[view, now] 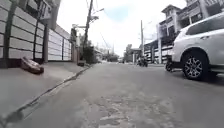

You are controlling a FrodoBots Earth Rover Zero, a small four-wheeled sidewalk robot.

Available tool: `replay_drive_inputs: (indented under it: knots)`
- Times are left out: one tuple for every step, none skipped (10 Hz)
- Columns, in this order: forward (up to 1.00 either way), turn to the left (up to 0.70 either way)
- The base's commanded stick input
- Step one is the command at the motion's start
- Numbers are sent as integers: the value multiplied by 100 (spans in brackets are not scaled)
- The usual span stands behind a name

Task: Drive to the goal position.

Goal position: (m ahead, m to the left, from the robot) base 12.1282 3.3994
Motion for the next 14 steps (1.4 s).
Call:
replay_drive_inputs:
  knots:
    - [100,2]
    - [100,2]
    - [100,2]
    - [100,2]
    - [100,2]
    - [100,2]
    - [100,5]
    - [100,21]
    - [100,39]
    - [100,42]
    - [100,20]
    - [100,2]
    - [100,2]
    - [100,2]
